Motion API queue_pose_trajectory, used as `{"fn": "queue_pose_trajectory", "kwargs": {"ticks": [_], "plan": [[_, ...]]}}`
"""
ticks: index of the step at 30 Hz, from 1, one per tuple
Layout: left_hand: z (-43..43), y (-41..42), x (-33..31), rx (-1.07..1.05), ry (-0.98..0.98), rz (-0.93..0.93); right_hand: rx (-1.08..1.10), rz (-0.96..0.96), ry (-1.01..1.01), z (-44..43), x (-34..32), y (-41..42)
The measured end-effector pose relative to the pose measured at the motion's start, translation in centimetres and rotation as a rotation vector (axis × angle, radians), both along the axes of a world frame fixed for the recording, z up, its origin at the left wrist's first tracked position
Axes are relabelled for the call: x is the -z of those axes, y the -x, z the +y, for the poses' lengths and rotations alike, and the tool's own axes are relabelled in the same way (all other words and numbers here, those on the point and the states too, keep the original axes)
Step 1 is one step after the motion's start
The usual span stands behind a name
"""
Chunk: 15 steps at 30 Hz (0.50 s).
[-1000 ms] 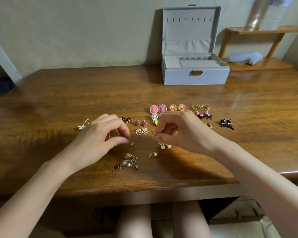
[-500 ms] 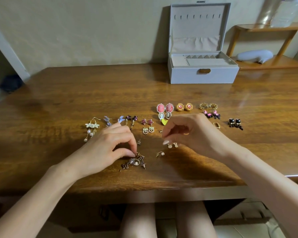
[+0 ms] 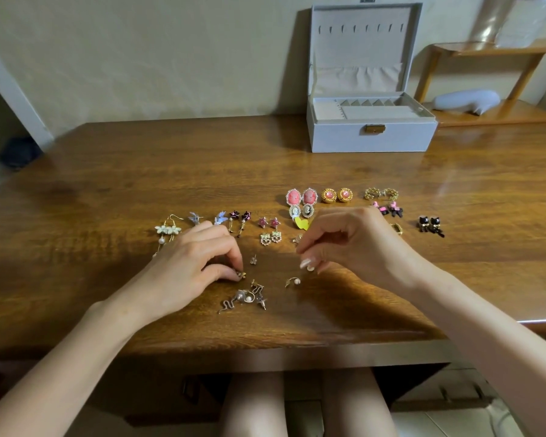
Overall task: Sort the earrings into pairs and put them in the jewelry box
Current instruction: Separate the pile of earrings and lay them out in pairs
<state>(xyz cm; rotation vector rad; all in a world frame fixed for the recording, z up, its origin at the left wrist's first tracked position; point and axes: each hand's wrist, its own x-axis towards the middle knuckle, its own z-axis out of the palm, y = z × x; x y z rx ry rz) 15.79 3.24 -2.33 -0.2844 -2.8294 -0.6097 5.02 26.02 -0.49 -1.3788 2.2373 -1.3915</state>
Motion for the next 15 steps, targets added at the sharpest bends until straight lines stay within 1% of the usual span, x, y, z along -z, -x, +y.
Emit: {"fn": "queue_pose_trajectory", "kwargs": {"ticks": [4,6,9,12,15], "plan": [[0.1,0.0,-0.2,0.02,0.024,0.004,0.001,0.02,-0.026,0.1,0.1,0.0],[0.1,0.0,-0.4,0.017,0.003,-0.005,0.018,0.045,-0.032,0.2,0.1,0.0],[0.5,0.0,-1.0,-0.06,-0.142,0.01,0.048,0.111,-0.025,0.3,-0.1,0.0],[1.0,0.1,-1.4,-0.142,-0.32,0.016,0.08,0.126,-0.022,0.5,-0.3,0.0],[1.8,0.3,-1.5,-0.151,-0.409,-0.033,0.092,0.118,-0.012,0.6,-0.3,0.0]]}}
